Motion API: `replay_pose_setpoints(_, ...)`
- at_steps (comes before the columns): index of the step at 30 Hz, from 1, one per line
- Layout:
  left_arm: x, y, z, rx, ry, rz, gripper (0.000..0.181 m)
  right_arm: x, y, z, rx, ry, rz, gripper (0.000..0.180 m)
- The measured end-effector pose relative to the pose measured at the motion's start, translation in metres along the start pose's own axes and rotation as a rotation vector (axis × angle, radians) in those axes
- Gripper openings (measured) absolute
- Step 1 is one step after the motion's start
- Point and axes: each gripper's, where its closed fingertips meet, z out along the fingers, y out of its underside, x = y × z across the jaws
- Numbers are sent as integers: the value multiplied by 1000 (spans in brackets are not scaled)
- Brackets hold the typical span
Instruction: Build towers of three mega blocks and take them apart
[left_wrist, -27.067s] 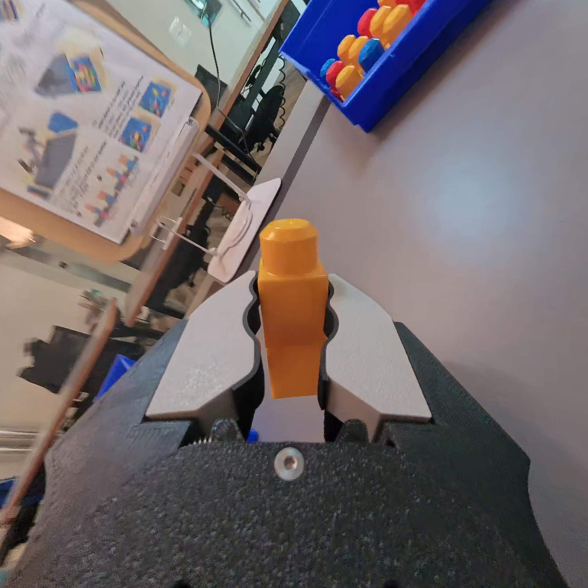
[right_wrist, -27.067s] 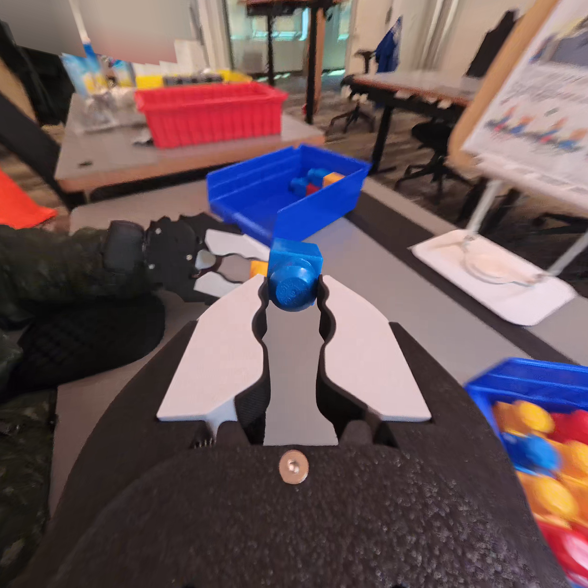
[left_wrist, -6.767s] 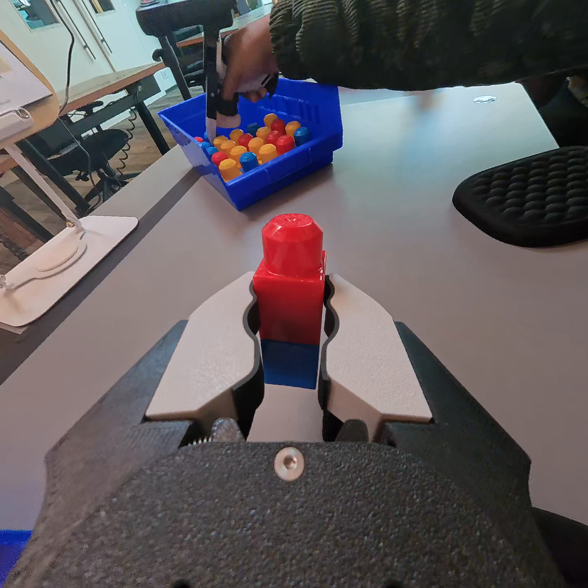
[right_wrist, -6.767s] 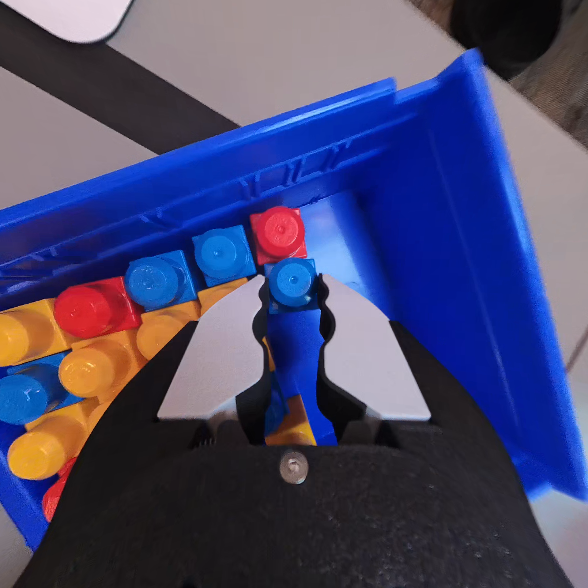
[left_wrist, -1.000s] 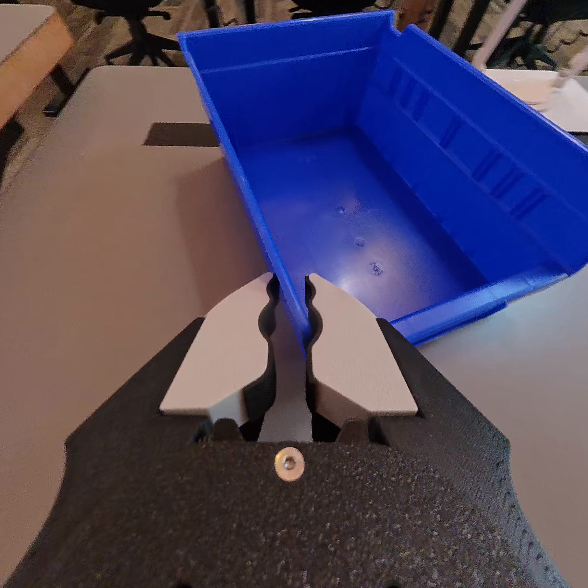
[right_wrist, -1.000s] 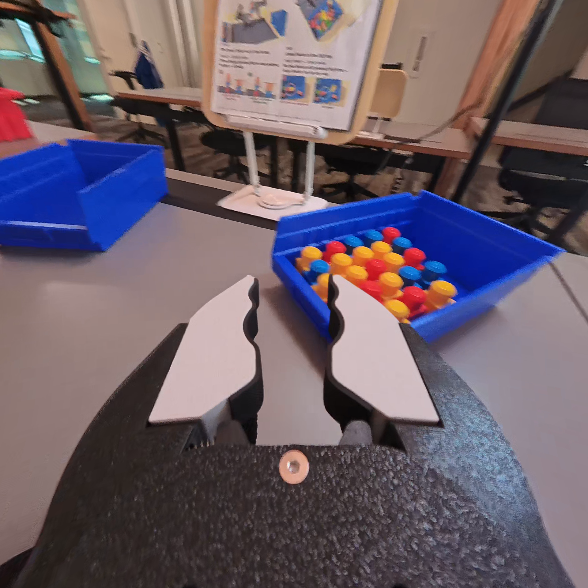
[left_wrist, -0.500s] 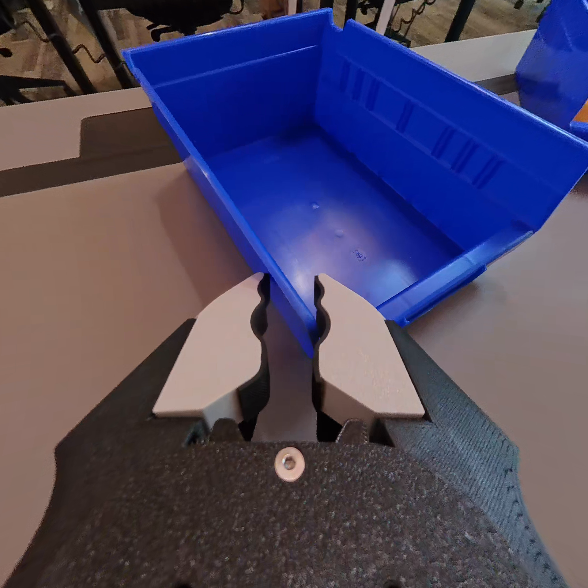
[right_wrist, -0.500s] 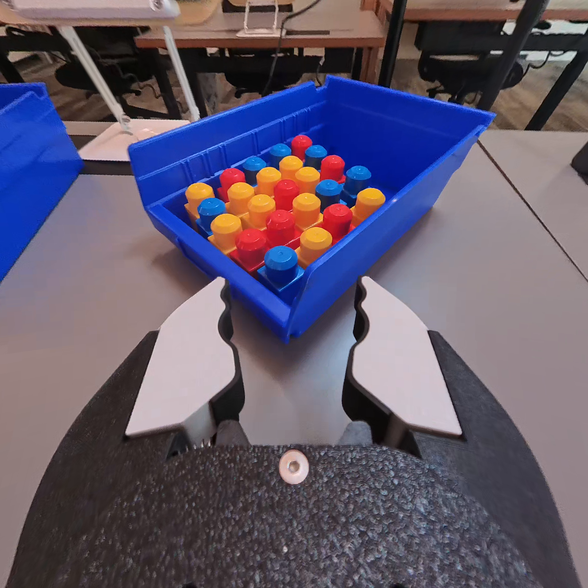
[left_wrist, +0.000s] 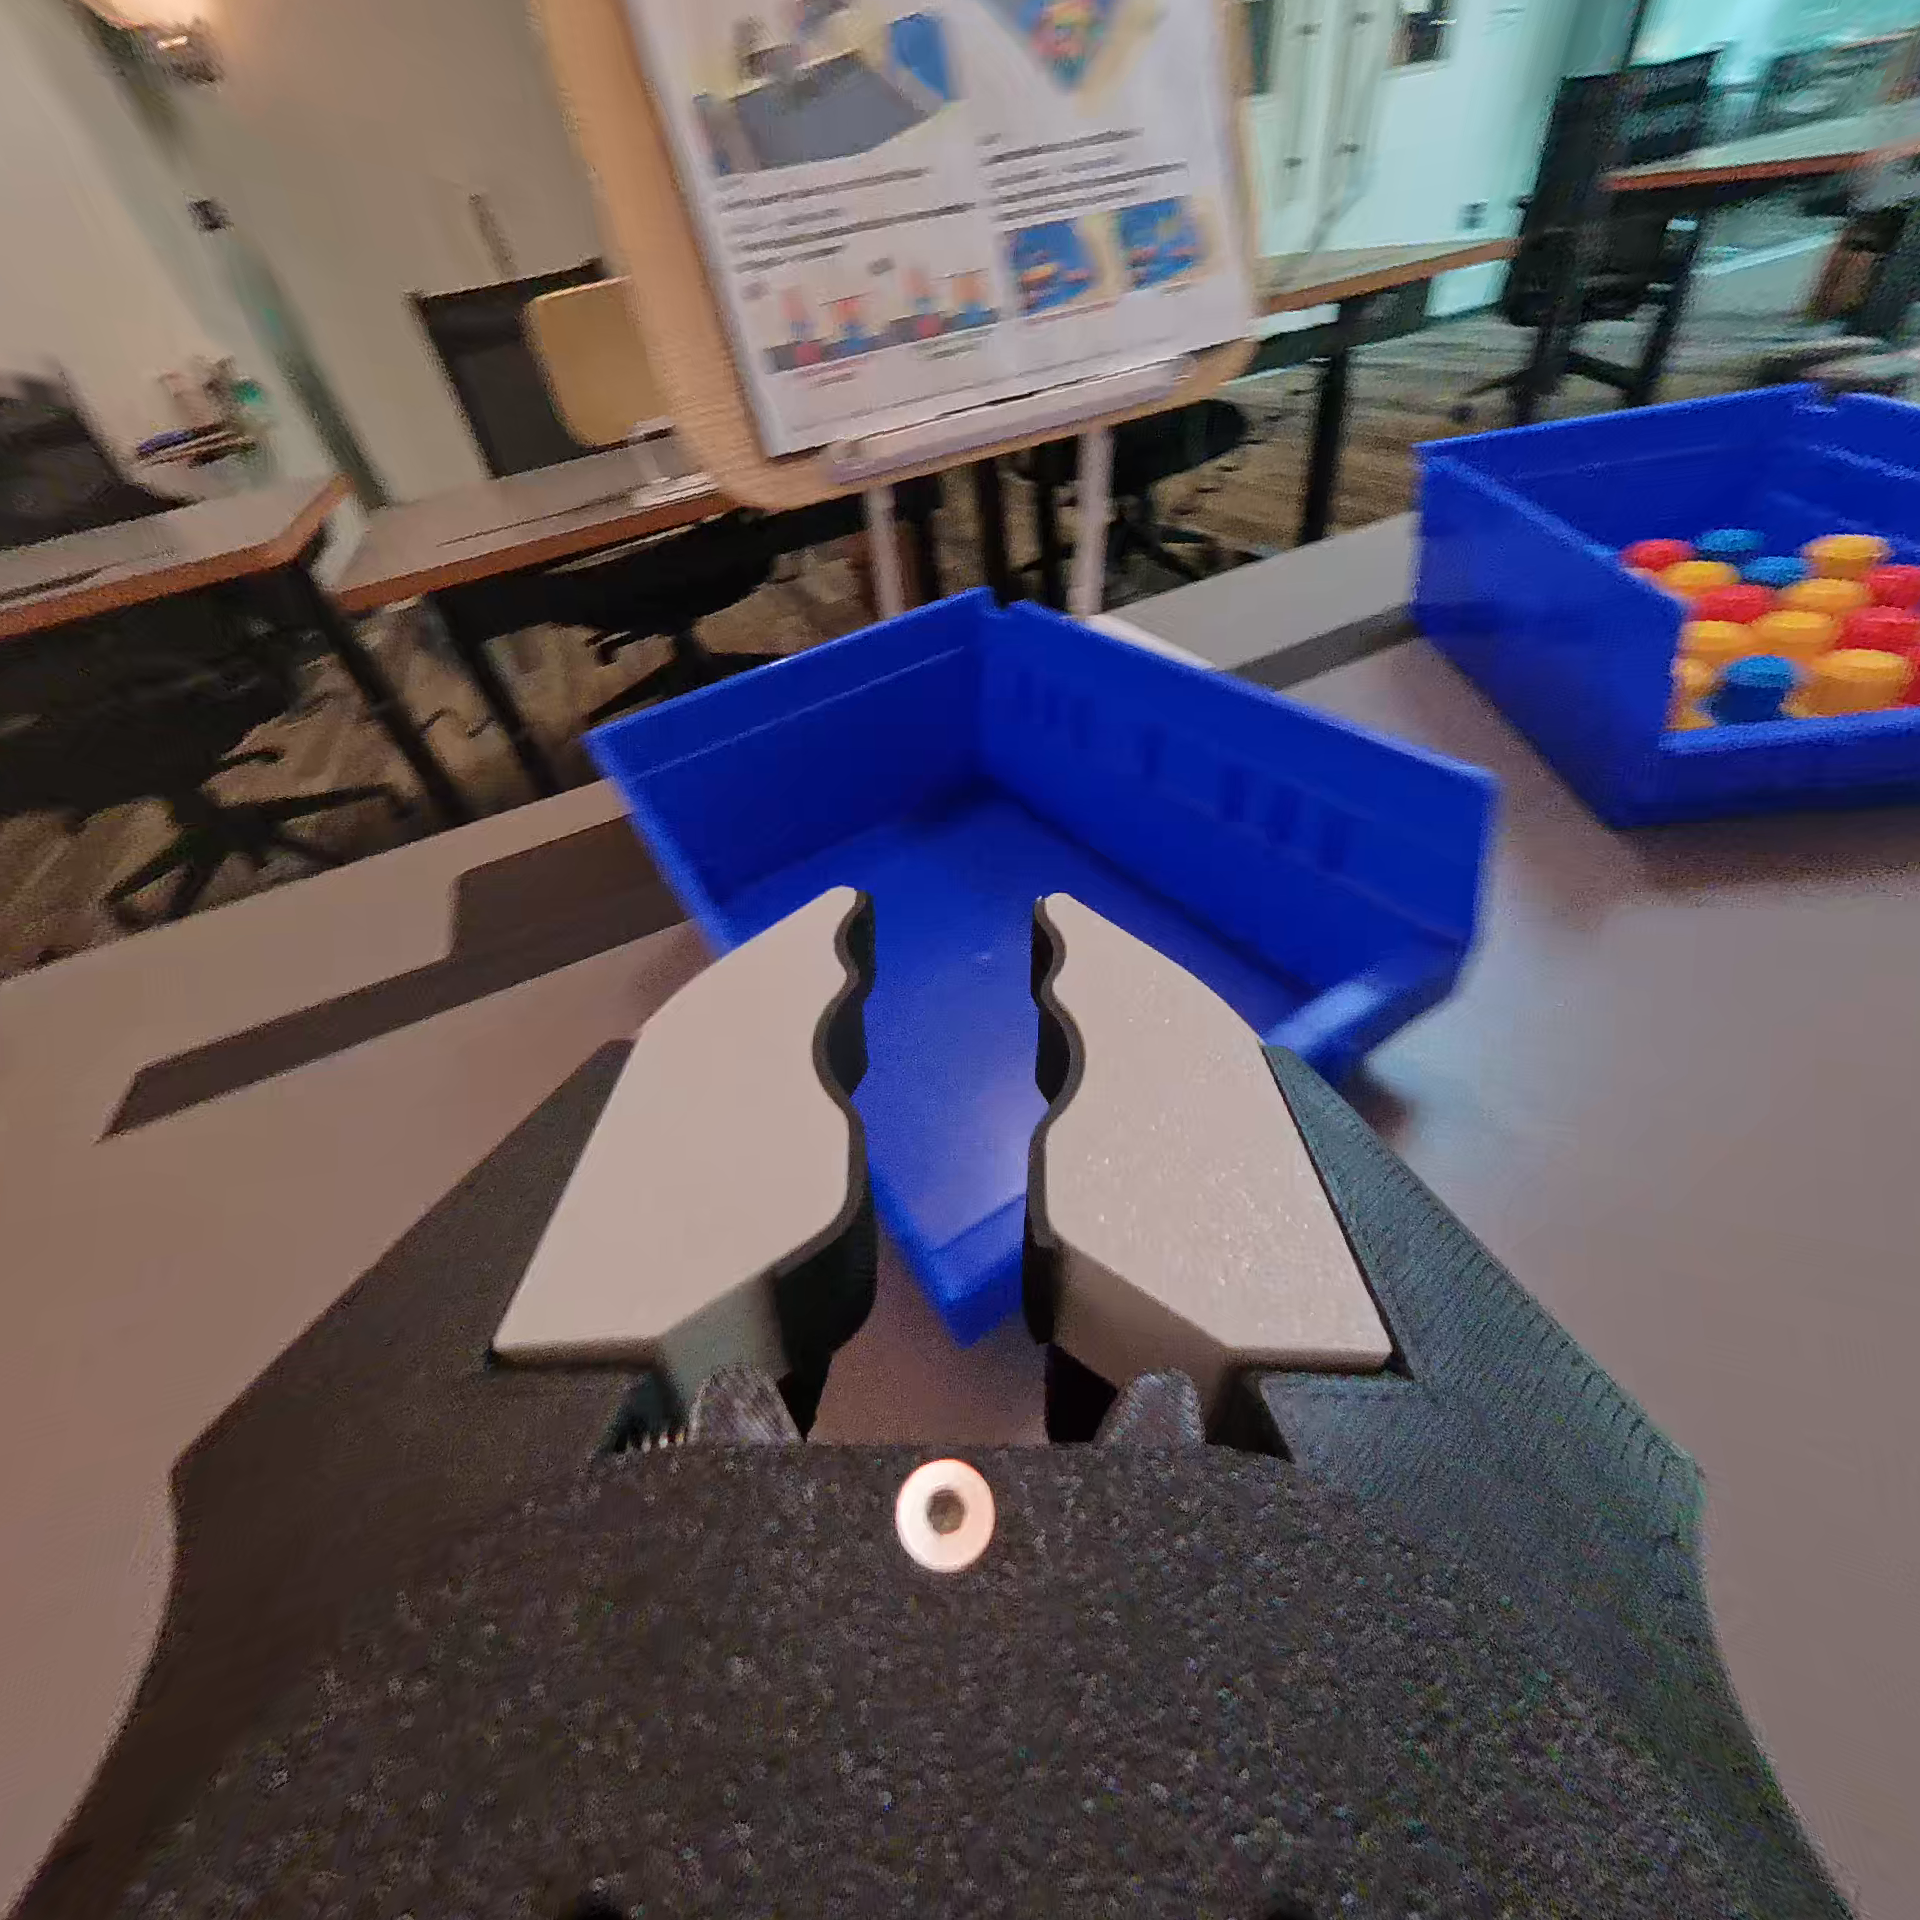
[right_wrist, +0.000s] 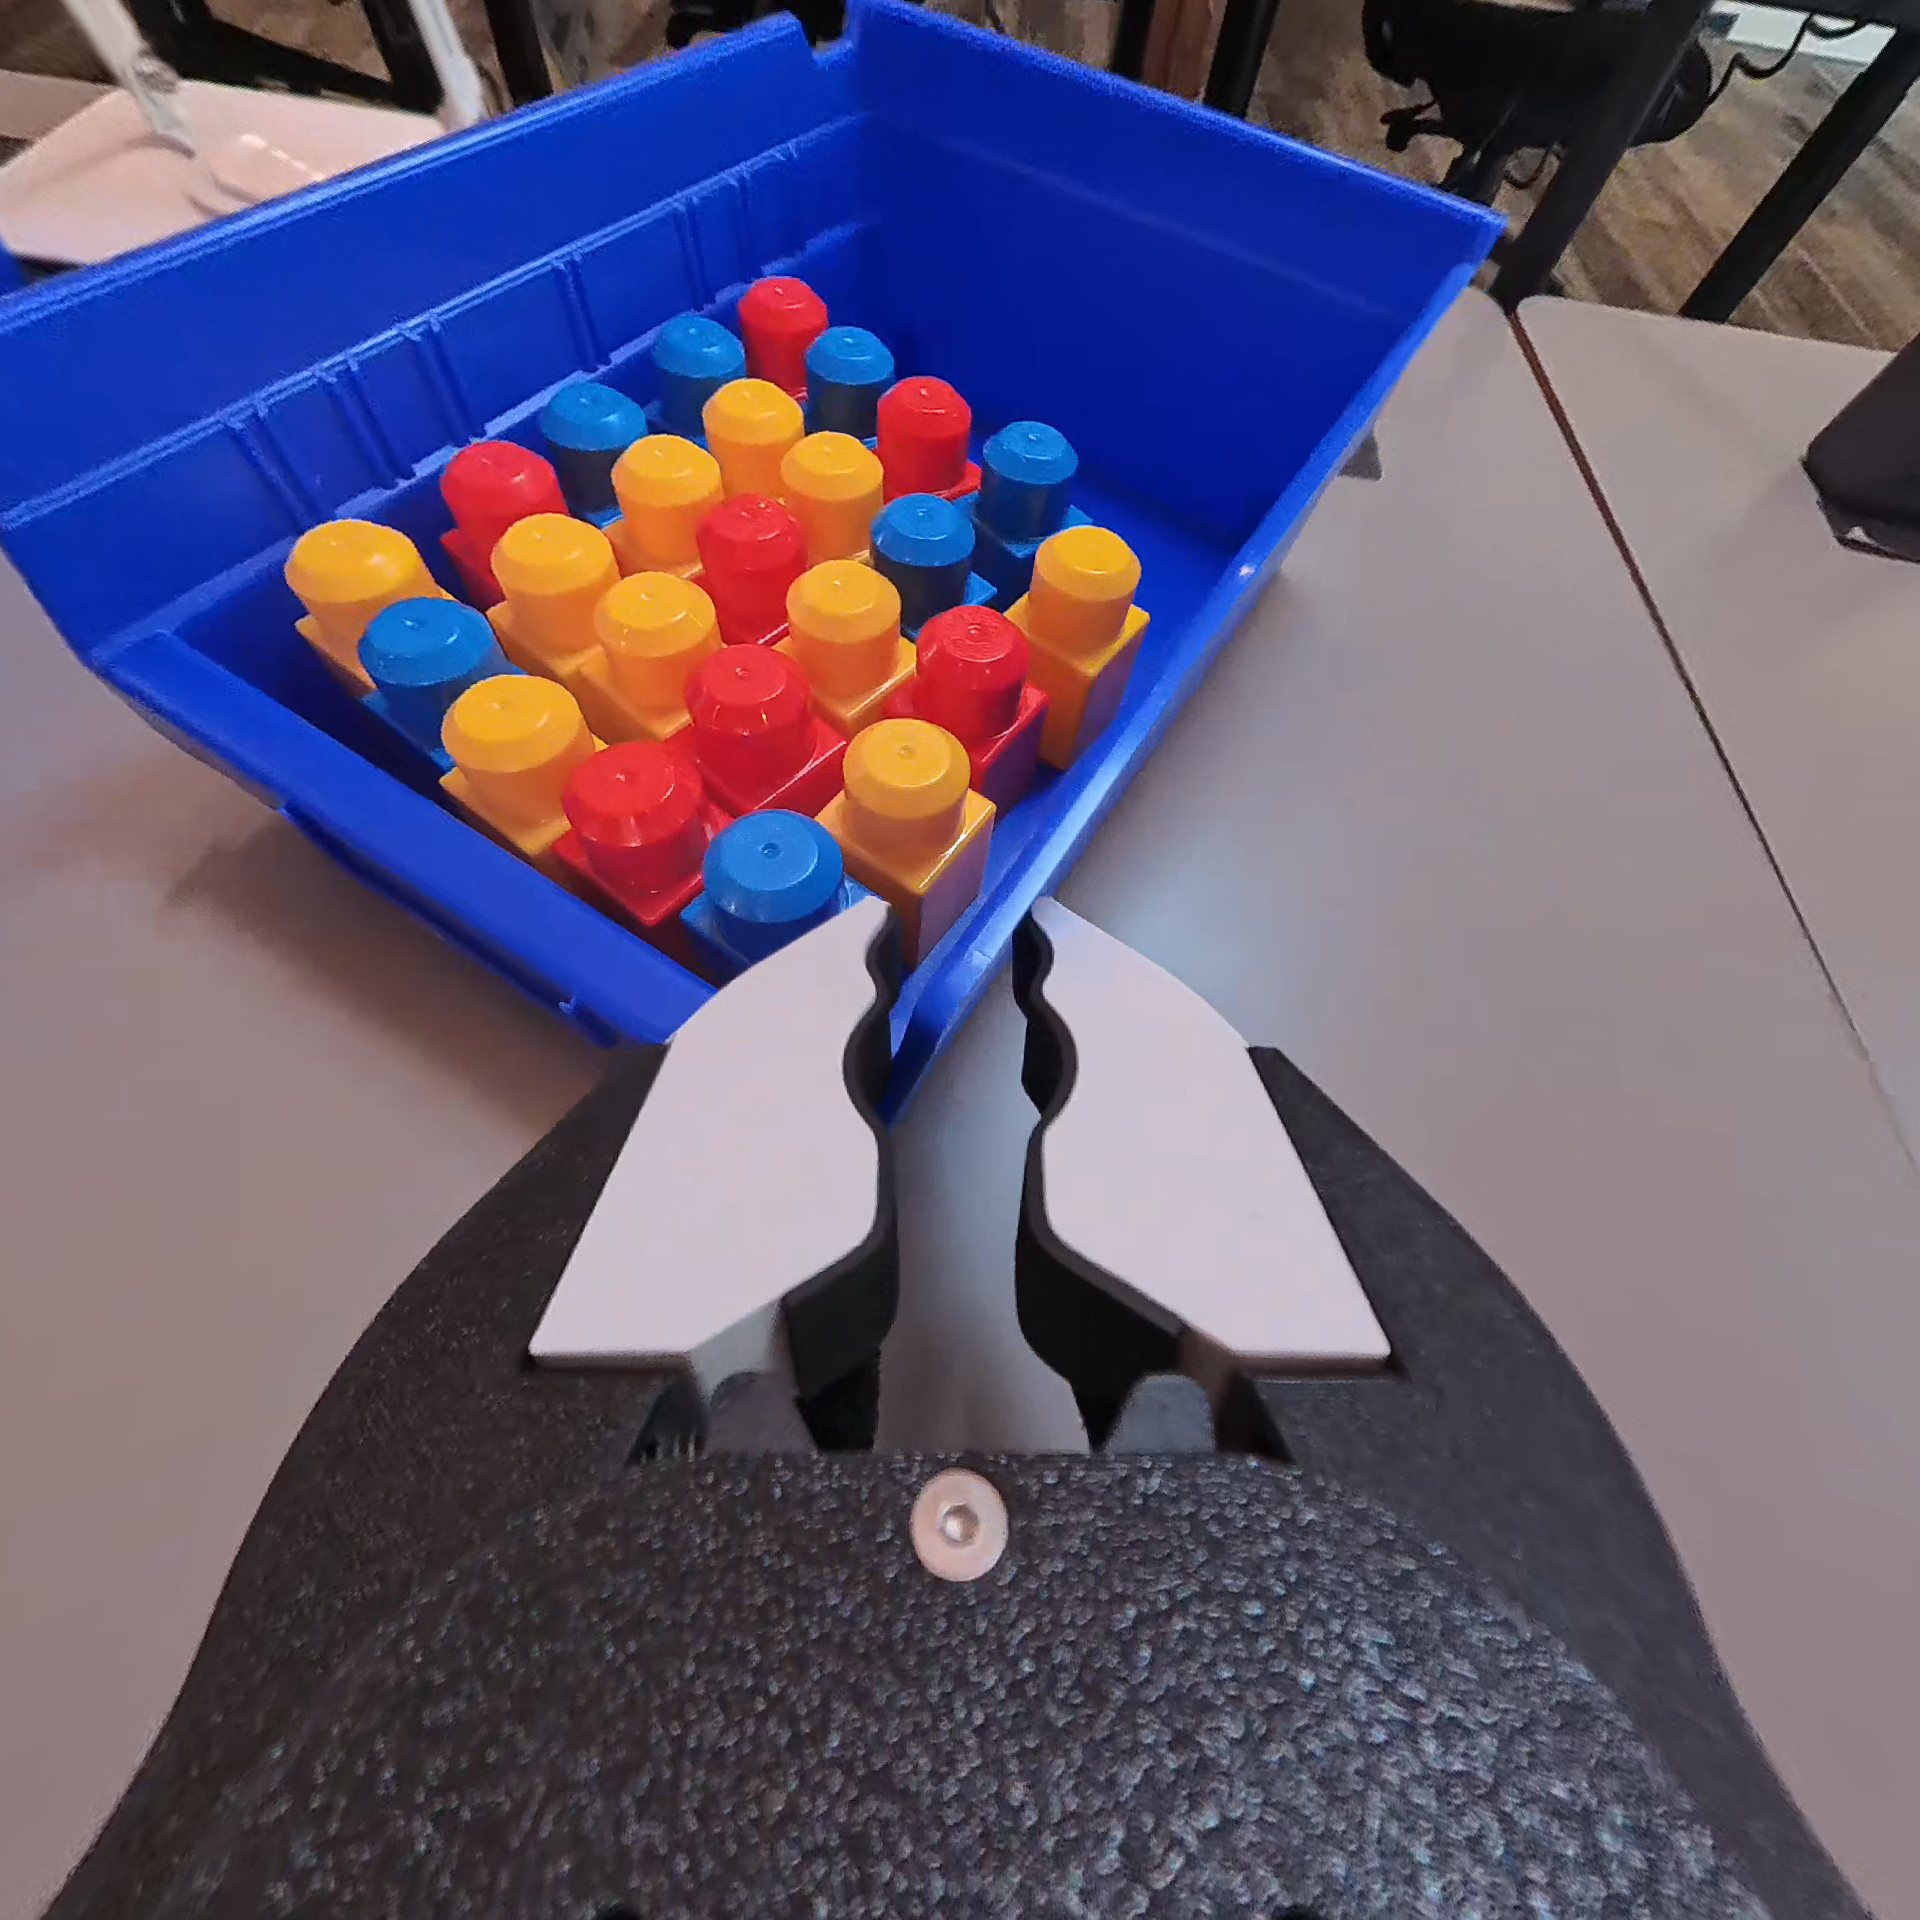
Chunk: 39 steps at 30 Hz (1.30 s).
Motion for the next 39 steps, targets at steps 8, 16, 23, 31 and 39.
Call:
replay_pose_setpoints(8,212,20,7,-202,564,122,45,-51,27,-56,-10,-76,-47,19)
replay_pose_setpoints(16,252,55,48,-326,526,135,46,-104,40,-91,30,-179,-79,15)
replay_pose_setpoints(23,242,45,33,-296,478,171,29,-116,37,-112,94,-153,-114,16)
replay_pose_setpoints(31,205,-37,3,-226,436,191,28,-130,-42,-155,201,-212,-161,17)
replay_pose_setpoints(39,94,-96,-47,-146,164,162,22,-218,-136,-168,368,-362,-282,16)
